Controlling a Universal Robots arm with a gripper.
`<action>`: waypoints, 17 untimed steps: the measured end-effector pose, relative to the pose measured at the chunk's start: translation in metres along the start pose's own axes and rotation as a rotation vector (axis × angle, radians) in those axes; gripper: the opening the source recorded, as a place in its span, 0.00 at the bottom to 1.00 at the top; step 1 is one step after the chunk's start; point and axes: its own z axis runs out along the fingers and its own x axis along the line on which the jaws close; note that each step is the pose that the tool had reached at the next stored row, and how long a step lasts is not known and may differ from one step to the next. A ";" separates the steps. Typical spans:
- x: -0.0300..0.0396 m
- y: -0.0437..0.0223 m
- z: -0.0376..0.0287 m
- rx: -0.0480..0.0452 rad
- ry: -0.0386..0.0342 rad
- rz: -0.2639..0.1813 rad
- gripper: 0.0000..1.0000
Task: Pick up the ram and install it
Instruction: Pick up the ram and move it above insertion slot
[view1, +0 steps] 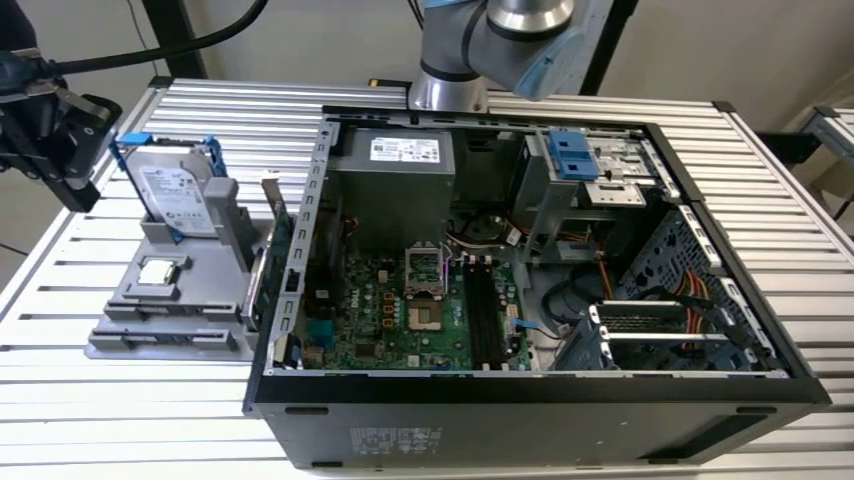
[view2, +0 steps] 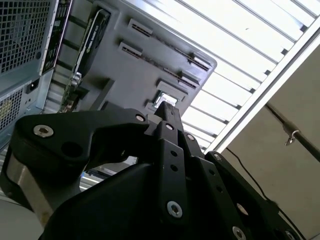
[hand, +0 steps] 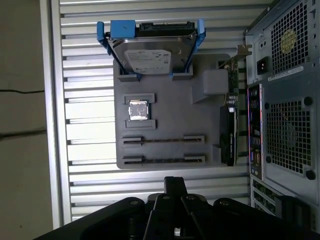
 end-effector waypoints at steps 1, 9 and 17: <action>0.0000 0.0000 0.0000 0.0000 0.0001 -0.001 0.00; 0.0000 0.0000 0.0001 -0.0006 0.0019 -0.042 0.00; 0.0000 0.0000 0.0000 -0.0014 0.0048 -0.101 0.00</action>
